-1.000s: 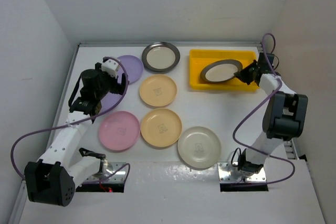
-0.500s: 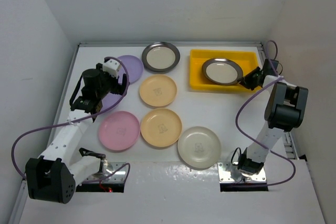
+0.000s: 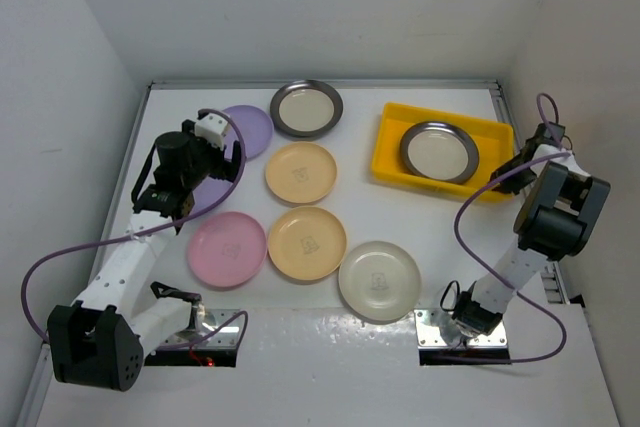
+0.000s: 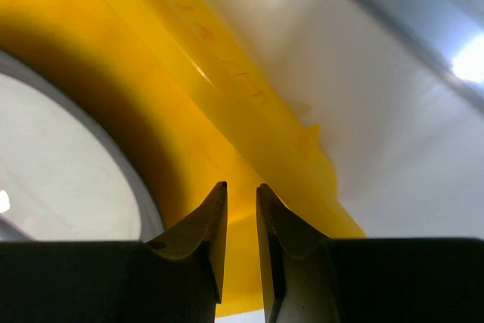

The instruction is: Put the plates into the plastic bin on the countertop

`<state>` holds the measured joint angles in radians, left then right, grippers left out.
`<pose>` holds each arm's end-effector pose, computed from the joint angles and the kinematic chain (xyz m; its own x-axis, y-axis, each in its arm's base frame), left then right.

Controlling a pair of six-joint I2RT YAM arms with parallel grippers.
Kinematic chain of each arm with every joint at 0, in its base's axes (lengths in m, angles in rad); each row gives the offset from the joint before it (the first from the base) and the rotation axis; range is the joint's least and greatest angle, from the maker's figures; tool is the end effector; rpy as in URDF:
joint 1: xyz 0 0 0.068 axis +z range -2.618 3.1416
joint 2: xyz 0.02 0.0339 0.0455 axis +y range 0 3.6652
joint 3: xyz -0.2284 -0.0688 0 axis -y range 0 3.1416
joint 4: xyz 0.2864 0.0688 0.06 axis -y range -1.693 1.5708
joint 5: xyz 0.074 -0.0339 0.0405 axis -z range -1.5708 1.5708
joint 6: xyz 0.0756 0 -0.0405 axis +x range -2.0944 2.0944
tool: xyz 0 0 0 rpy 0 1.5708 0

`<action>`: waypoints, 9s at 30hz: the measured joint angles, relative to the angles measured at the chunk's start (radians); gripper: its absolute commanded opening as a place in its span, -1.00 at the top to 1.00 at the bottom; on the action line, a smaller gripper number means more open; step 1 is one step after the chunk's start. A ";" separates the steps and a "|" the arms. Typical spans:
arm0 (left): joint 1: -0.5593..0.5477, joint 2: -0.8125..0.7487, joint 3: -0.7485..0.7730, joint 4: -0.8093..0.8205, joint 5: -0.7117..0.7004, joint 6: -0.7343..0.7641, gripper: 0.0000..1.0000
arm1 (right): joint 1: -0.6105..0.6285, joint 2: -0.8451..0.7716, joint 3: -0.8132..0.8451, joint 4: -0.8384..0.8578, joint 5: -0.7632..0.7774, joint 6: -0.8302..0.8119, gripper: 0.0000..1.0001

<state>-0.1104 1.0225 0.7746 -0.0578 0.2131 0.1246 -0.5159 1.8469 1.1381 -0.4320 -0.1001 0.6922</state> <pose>0.3306 -0.0527 0.2518 -0.2585 0.1509 -0.9542 0.3429 0.9377 0.0554 0.3525 -0.1912 0.0567 -0.3185 0.9107 -0.2629 0.8546 0.3959 0.3360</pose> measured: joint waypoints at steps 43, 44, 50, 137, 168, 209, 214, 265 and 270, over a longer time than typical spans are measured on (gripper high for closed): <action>0.019 0.774 0.707 -0.089 0.119 -0.058 -0.72 | 0.923 0.319 0.558 -0.306 0.472 -0.169 0.33; 0.020 0.851 0.807 -0.131 0.125 -0.064 -0.72 | 0.924 0.314 0.556 -0.306 0.472 -0.172 0.39; 0.030 1.248 1.315 -0.211 0.145 -0.102 -0.71 | 0.879 0.304 0.552 -0.291 0.402 -0.175 0.77; -0.322 0.797 1.241 -0.826 0.567 0.262 1.00 | 0.765 -0.473 0.017 0.114 -0.346 -0.451 -0.07; -0.257 0.796 1.184 -0.795 0.725 0.299 0.00 | 0.861 -0.398 -0.121 0.360 -0.575 -0.314 1.00; -0.018 0.590 0.729 -0.672 0.121 0.144 -1.00 | 0.241 -0.012 0.111 -0.130 0.004 0.024 -0.35; -0.018 0.588 0.729 -0.673 0.138 0.136 -1.00 | 0.295 0.068 0.217 -0.233 0.145 -0.038 -0.35; 0.211 0.188 0.283 -0.664 -0.049 0.200 -0.33 | 0.502 -0.316 0.246 -0.339 0.431 -0.004 1.00; 0.211 0.205 0.294 -0.649 -0.050 0.203 -0.35 | 0.383 0.003 0.339 -0.311 0.396 -0.023 1.00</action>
<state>0.1001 1.2274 1.0683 -0.7067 0.1635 0.3279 -0.1333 1.8500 1.4773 -0.7433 0.2955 0.6689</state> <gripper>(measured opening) 0.665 0.011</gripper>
